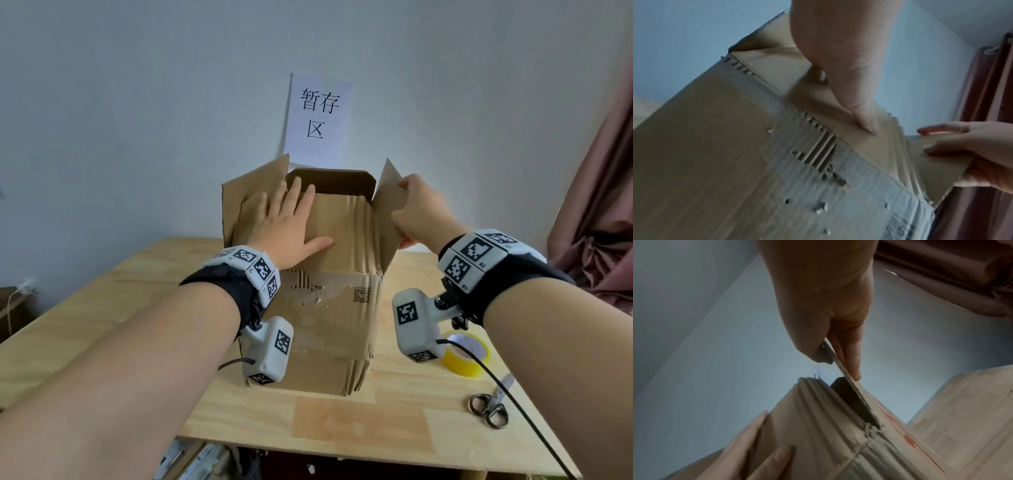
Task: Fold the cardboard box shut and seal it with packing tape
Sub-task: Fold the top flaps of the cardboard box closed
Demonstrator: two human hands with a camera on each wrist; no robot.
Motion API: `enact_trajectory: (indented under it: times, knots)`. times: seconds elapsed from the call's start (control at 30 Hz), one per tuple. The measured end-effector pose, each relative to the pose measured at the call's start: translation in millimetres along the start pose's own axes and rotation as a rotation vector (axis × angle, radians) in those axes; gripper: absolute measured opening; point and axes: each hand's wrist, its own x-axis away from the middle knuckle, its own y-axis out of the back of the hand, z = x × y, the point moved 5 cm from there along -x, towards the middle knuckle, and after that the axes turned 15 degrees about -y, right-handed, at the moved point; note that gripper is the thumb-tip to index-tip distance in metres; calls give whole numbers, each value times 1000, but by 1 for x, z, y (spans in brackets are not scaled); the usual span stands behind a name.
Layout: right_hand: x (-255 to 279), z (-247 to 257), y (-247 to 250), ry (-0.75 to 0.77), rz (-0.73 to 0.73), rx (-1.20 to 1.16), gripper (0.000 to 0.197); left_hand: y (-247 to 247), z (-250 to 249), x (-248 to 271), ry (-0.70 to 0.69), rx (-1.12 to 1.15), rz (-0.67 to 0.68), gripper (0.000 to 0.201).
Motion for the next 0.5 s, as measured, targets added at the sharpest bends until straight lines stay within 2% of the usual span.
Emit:
enact_trajectory:
  times: [0.07, 0.17, 0.23, 0.4, 0.5]
  knots:
    - [-2, -3, -1, 5, -48, 6, 60, -9, -5, 0, -2, 61, 104, 89]
    - [-5, -10, -2, -25, -79, -27, 57, -29, -21, 2, -50, 93, 237, 91]
    - [-8, -14, -1, -38, -90, -38, 55, -43, -30, 5, -84, 99, 273, 97]
    - [-14, -10, -7, -19, -114, -7, 54, -55, -36, 10, -142, -16, 122, 91]
    - [-15, -12, -10, -19, -143, -97, 62, -54, -28, 6, -108, 30, 128, 88]
